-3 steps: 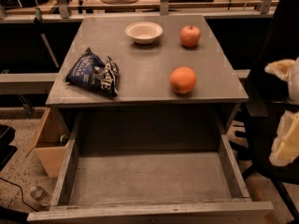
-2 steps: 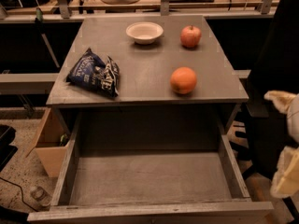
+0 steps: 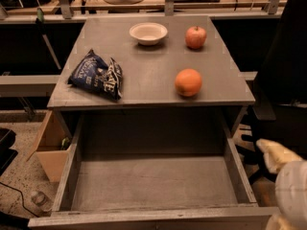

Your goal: Close top drawer

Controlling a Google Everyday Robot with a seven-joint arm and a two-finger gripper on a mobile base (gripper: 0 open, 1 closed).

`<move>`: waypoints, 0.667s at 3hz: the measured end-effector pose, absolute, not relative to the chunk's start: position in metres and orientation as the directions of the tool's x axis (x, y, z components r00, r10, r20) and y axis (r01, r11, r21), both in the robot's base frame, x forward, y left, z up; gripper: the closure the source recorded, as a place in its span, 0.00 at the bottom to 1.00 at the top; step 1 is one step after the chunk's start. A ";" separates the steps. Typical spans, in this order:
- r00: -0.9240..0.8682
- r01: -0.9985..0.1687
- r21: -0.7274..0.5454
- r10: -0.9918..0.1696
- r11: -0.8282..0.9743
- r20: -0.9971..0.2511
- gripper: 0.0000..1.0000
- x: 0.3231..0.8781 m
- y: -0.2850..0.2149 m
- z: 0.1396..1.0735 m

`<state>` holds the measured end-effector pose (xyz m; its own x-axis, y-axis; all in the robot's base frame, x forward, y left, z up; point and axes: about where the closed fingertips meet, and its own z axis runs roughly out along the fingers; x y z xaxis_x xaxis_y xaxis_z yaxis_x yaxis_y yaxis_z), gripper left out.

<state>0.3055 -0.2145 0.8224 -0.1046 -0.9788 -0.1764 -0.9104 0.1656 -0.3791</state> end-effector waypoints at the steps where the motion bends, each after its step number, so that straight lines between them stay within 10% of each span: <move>1: -0.138 -0.924 -0.335 -0.977 0.186 -0.161 0.00 0.261 -0.212 0.775; 2: -0.146 -0.933 -0.306 -0.976 0.189 -0.159 0.00 0.253 -0.214 0.762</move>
Offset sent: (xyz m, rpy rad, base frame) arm -0.0342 0.0024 -0.0374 -0.0077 0.0363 -0.0195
